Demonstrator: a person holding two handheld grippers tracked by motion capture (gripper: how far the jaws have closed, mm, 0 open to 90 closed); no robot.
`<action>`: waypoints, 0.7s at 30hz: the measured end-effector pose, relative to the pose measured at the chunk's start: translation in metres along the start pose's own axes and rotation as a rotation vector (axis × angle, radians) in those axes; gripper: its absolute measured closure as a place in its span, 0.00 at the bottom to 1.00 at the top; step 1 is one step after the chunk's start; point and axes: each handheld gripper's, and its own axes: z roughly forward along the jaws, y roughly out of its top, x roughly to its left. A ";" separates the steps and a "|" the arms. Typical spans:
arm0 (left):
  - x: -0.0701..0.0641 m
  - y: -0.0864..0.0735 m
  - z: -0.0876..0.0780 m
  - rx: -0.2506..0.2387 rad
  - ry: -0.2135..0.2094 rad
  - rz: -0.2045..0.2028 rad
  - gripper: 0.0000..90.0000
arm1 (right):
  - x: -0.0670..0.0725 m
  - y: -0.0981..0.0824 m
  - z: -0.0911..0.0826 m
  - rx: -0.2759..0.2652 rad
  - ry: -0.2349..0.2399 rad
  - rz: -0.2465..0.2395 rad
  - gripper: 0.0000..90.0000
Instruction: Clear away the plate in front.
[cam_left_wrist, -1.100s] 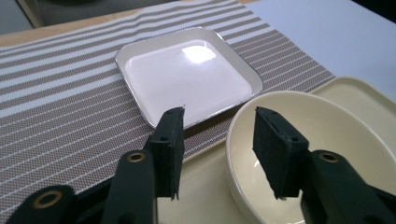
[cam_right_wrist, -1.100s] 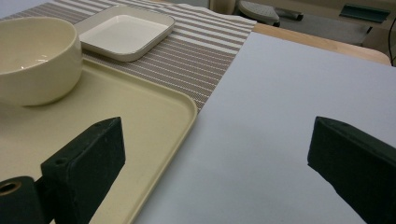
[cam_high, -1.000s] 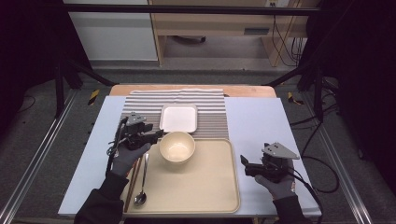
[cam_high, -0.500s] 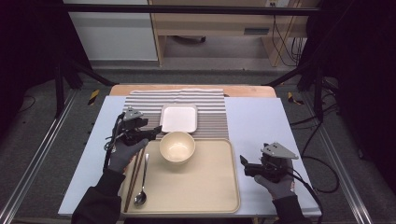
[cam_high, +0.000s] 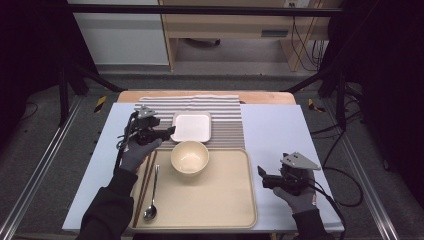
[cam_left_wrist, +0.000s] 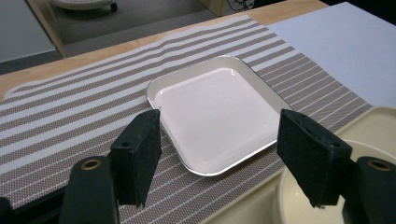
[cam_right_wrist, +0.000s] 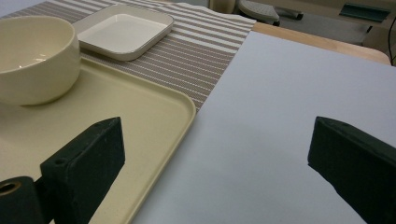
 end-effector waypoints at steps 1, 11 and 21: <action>0.001 0.001 0.003 0.003 0.003 -0.001 0.34 | 0.000 0.000 0.000 -0.001 -0.001 0.002 0.05; 0.009 0.001 0.034 0.060 0.022 -0.008 0.35 | 0.000 0.000 0.000 -0.005 0.005 0.006 0.05; 0.017 -0.004 0.057 0.090 0.049 -0.037 0.38 | 0.000 0.000 0.003 0.006 0.009 0.000 0.05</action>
